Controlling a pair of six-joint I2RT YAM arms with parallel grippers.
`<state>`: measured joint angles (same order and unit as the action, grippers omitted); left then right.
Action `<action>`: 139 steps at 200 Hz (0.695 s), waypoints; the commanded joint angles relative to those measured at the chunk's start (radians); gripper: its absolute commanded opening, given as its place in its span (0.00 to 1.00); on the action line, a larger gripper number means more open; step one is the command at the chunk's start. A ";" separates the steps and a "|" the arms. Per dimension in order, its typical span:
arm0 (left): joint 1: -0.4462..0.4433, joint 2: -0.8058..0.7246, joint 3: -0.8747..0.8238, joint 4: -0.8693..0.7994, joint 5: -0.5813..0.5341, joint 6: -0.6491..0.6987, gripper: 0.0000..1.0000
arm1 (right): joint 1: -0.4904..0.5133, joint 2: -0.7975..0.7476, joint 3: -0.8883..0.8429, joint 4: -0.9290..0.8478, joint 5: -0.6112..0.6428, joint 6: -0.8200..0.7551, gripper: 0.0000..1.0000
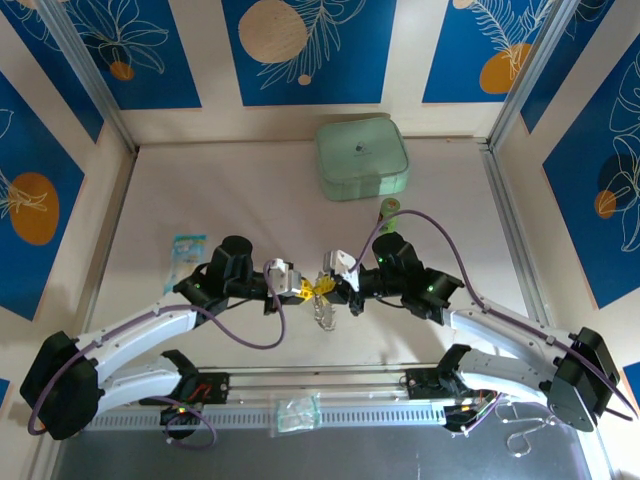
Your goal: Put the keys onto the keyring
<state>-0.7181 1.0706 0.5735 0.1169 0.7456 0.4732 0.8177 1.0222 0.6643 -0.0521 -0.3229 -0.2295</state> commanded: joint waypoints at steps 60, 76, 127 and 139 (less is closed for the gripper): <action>-0.009 0.024 0.039 -0.021 -0.011 0.007 0.21 | 0.019 0.003 0.115 -0.296 0.120 -0.158 0.00; -0.010 0.032 0.046 -0.036 -0.009 0.010 0.21 | 0.030 0.018 0.141 -0.329 0.137 -0.178 0.00; -0.012 0.034 0.052 -0.049 -0.009 0.018 0.20 | 0.076 0.092 0.231 -0.394 0.173 -0.233 0.00; -0.013 0.032 0.054 -0.049 -0.008 0.018 0.18 | 0.081 0.107 0.251 -0.411 0.173 -0.245 0.00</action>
<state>-0.7204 1.1030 0.5980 0.0875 0.7277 0.4744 0.8833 1.1057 0.8574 -0.3962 -0.1646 -0.4213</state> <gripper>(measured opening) 0.190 0.054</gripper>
